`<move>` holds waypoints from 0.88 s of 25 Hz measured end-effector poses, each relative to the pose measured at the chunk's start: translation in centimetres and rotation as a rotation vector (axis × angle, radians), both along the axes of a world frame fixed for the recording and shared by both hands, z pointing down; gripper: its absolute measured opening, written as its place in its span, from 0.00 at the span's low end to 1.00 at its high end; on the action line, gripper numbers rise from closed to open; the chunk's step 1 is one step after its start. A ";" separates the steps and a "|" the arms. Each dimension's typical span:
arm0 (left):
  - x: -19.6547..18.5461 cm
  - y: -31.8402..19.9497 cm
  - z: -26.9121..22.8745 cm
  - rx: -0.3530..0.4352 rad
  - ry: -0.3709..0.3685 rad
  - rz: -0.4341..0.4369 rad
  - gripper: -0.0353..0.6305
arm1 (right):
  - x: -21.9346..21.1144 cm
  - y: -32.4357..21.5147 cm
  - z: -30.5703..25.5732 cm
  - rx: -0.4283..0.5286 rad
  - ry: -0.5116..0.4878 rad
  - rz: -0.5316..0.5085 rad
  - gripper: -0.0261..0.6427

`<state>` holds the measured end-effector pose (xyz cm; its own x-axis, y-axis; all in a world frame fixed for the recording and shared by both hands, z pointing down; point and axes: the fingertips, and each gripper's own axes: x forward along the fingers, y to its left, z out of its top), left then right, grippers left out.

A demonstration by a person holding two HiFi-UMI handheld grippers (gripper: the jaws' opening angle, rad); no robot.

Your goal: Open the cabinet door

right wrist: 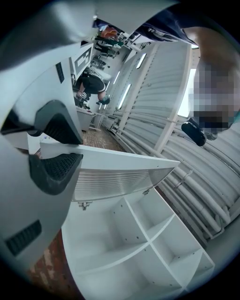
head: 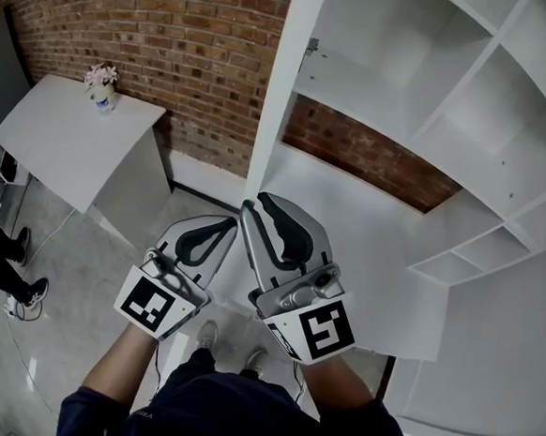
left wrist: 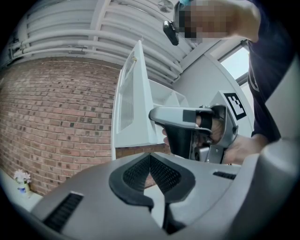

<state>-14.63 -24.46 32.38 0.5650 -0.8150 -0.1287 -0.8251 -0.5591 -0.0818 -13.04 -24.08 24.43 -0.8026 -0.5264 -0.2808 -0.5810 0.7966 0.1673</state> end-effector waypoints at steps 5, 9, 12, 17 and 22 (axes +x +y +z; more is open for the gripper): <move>-1.4 0.3 -0.3 0.007 -0.001 0.010 0.06 | -2.0 0.2 -0.1 0.003 -0.008 0.025 0.16; -2.2 0.4 -0.3 0.011 -0.002 0.020 0.06 | -3.1 0.1 0.0 0.013 -0.002 0.041 0.15; -2.5 0.7 0.0 0.007 -0.003 0.029 0.06 | -3.9 0.1 0.0 0.005 -0.008 0.042 0.15; -3.1 0.8 -0.1 0.006 -0.002 0.036 0.06 | -4.7 -0.1 0.0 -0.003 -0.015 0.047 0.15; -3.2 0.9 0.2 -0.002 -0.004 0.049 0.06 | -5.1 0.1 0.1 -0.017 -0.013 0.020 0.15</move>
